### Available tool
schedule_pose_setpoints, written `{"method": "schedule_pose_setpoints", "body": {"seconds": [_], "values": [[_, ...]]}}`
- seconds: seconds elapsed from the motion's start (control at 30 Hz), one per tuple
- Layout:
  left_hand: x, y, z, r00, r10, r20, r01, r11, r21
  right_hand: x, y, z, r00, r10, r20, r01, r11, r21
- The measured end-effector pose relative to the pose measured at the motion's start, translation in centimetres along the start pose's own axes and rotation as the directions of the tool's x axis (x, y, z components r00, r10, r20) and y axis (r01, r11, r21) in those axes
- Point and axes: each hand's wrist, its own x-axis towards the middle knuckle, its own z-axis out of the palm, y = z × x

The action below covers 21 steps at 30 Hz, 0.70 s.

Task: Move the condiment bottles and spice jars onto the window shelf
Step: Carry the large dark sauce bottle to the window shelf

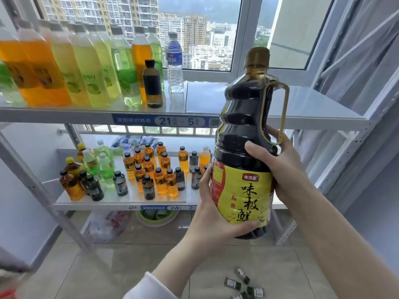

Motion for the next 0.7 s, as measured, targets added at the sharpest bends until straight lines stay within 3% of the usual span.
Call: {"method": "schedule_pose_setpoints", "body": {"seconds": [0.37,0.7], "values": [[15.5,-2.5,-5.1,0.999,0.034,0.008,-0.035,0.998,0.053,15.5,0.8,3.8,0.998,-0.061,-0.017,0.06,0.996,-0.058],[27.9,-1.3,-8.4,0.993,0.082,-0.088,-0.071,0.99,0.124,27.5,-2.0,6.2,0.978,-0.193,0.083,0.199,0.978,-0.062]]}}
